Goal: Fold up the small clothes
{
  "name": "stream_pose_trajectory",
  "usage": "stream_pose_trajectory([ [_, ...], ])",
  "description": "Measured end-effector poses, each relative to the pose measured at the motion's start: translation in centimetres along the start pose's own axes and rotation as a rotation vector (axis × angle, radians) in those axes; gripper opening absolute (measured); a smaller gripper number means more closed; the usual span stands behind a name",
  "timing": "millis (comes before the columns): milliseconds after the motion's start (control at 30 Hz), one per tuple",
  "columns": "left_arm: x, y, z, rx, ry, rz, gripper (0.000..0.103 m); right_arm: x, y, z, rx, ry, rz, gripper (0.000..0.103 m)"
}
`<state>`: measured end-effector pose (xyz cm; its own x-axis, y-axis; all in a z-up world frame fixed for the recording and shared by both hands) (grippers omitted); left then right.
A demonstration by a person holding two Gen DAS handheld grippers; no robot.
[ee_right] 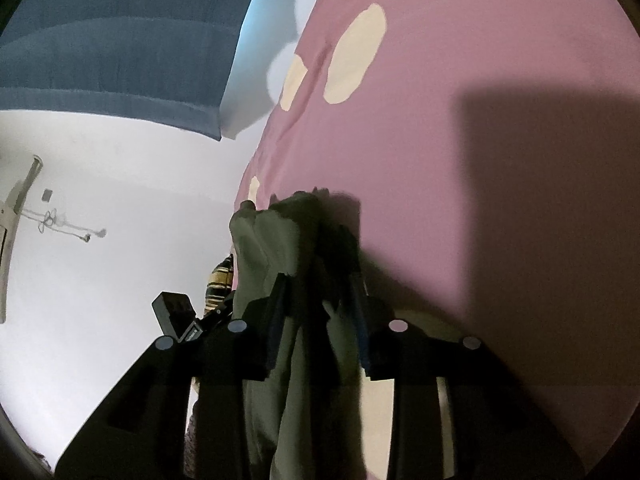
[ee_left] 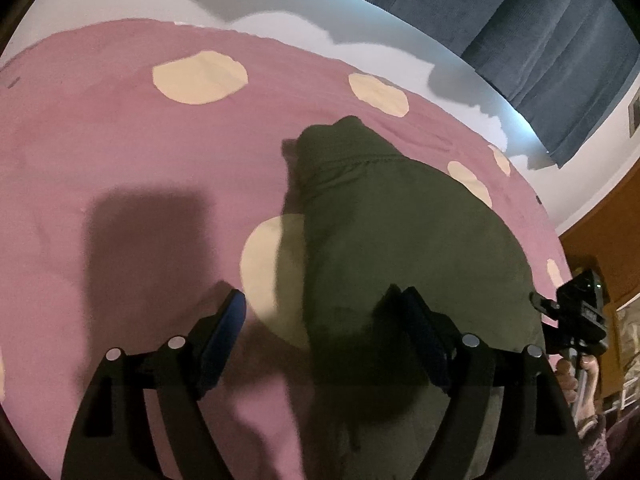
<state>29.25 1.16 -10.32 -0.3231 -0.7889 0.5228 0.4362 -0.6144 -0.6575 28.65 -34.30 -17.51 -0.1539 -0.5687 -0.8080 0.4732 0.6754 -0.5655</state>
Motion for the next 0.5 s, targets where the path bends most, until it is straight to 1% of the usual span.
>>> stream_pose_trajectory([
  [100, 0.2, -1.2, -0.3, 0.01, 0.014, 0.035, 0.079, 0.6, -1.0, -1.0, 0.012, 0.031, 0.003, 0.032],
  [200, 0.4, -2.6, -1.2, 0.021, -0.004, 0.032, 0.079, 0.6, -1.7, -2.4, 0.013, 0.026, -0.015, 0.033],
  [233, 0.4, -3.2, -1.6, 0.026, -0.015, 0.021, 0.079, 0.7, -2.0, -2.7, 0.015, 0.026, -0.018, 0.038],
  [267, 0.5, -4.0, -2.2, 0.03, -0.03, 0.001, 0.079, 0.6, -2.3, -3.2, 0.015, 0.029, -0.012, 0.041],
  [333, 0.9, -5.1, -3.4, 0.037, -0.053, -0.031, 0.079, 0.3, -3.0, -4.2, 0.012, 0.033, 0.007, 0.053],
  [367, 1.1, -5.9, -4.4, 0.041, -0.067, -0.052, 0.081, 0.1, -3.3, -4.8, 0.013, 0.029, 0.008, 0.057],
  [433, 1.6, -6.9, -5.9, 0.045, -0.086, -0.087, 0.082, -0.7, -3.8, -6.1, 0.015, 0.01, 0.004, 0.07],
  [500, 2.2, -7.8, -7.8, 0.044, -0.1, -0.111, 0.082, -1.3, -4.1, -7.5, 0.006, -0.012, -0.002, 0.074],
])
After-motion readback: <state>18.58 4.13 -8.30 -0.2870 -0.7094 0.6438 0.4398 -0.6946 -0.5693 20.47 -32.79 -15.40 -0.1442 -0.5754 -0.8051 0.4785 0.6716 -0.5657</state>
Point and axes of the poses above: each gripper's, at about its wrist camera, not at the fingertips, and y roughly the way its jaws point, x to its right, z to its top, the point moved 6 cm from there along y, roughly the way its jaws point, and after that the axes turned 12 degrees about -z, right-handed, at the moved point
